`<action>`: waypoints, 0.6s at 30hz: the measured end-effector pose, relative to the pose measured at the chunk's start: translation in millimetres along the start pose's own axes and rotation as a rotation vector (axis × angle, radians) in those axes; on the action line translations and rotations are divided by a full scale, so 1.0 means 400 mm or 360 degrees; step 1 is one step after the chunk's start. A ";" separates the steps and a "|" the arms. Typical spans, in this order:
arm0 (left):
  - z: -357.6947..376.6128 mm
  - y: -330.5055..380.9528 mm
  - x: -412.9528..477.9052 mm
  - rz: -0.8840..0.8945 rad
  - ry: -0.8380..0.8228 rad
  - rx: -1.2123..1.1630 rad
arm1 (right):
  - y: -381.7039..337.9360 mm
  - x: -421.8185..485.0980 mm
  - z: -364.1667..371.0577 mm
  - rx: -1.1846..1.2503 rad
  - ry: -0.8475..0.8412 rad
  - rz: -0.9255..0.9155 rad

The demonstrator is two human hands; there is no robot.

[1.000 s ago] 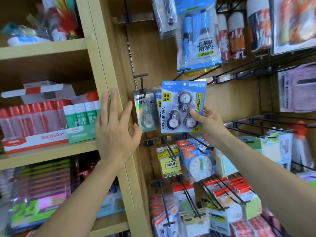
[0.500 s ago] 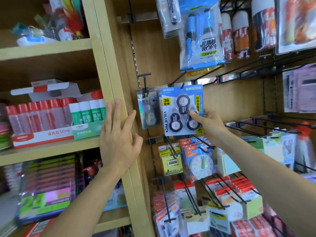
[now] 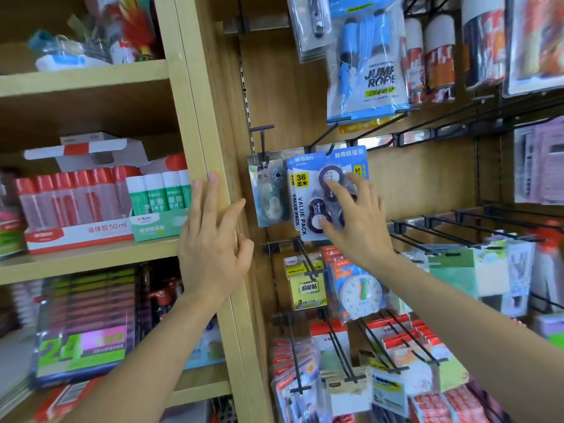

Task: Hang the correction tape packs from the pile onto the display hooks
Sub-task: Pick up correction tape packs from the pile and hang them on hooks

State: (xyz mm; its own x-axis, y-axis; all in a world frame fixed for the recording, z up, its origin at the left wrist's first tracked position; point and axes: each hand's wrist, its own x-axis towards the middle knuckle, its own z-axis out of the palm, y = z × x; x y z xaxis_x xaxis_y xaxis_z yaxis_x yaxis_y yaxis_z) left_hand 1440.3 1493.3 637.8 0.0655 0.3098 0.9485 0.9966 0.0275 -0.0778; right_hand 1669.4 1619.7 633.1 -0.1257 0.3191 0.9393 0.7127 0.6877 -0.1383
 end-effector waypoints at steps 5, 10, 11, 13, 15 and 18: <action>0.003 -0.002 -0.001 0.0008 0.0010 -0.0014 | 0.005 0.027 0.039 -0.0302 -0.0271 -0.0060; 0.004 -0.001 -0.002 0.0027 0.0038 -0.0029 | 0.030 0.076 0.091 -0.0447 -0.0410 -0.0092; 0.003 -0.001 -0.001 0.0028 0.0039 -0.0033 | 0.033 0.088 0.102 -0.0464 -0.0443 -0.0084; 0.003 0.000 -0.002 0.0028 0.0027 -0.0035 | 0.039 0.106 0.122 -0.0453 -0.0512 -0.0062; 0.004 0.000 -0.002 0.0037 0.0022 -0.0033 | 0.042 0.118 0.137 -0.0411 -0.0592 -0.0024; 0.004 -0.006 -0.004 0.0056 0.0034 -0.0016 | 0.040 0.127 0.141 -0.0272 -0.0739 0.0052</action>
State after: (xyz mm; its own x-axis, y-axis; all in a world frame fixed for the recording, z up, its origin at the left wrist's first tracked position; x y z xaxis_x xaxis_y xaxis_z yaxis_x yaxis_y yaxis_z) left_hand 1437.6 1494.3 635.9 0.1017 0.2902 0.9515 0.9941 0.0073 -0.1084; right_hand 1635.6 1683.6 661.0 -0.3677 0.6222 0.6912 0.8195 0.5681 -0.0754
